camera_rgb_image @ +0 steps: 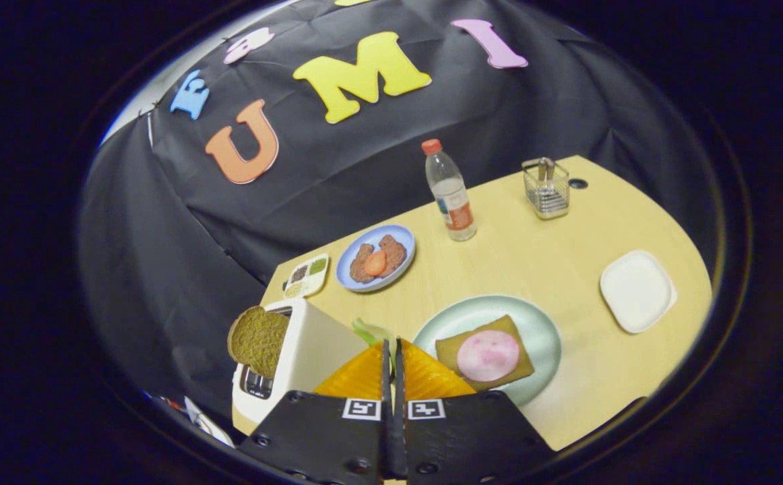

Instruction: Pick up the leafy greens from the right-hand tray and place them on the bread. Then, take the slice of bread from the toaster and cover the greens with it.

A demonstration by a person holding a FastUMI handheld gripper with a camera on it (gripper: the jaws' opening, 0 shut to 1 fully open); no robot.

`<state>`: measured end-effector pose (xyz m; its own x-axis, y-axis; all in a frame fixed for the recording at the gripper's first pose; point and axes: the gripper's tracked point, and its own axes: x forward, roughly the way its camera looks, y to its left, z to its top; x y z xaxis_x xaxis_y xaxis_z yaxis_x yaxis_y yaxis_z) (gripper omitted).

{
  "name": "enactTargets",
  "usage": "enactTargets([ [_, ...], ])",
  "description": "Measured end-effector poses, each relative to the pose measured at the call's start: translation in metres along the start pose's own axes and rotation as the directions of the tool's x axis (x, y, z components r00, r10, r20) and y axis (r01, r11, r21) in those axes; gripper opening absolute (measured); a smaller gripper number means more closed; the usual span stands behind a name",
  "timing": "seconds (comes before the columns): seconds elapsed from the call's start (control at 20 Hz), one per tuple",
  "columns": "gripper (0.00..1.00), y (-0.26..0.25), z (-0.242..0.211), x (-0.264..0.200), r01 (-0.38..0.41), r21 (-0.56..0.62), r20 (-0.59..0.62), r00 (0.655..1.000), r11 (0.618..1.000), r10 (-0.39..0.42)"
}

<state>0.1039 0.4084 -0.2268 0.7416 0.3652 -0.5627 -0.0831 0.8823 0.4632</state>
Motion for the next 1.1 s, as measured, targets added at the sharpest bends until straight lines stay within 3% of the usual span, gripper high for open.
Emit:
enactTargets([
  [0.15, 0.00, -0.016, -0.006, 0.013, 0.038, 0.050, -0.021, 0.999, 0.998, -0.037],
  [0.4, 0.03, -0.053, 0.002, 0.017, 0.136, 0.022, -0.010, 0.991, 0.990, -0.136],
  [0.55, 0.14, -0.069, 0.006, 0.014, 0.171, -0.036, 0.001, 0.985, 0.985, -0.172],
  [0.6, 0.26, -0.074, 0.008, 0.014, 0.182, -0.049, 0.010, 0.983, 0.982, -0.181],
  [0.9, 0.69, -0.099, 0.018, 0.002, 0.234, -0.078, 0.028, 0.972, 0.969, -0.232],
  [1.1, 0.95, -0.094, 0.040, -0.030, 0.258, -0.157, 0.123, 0.963, 0.953, -0.241],
])
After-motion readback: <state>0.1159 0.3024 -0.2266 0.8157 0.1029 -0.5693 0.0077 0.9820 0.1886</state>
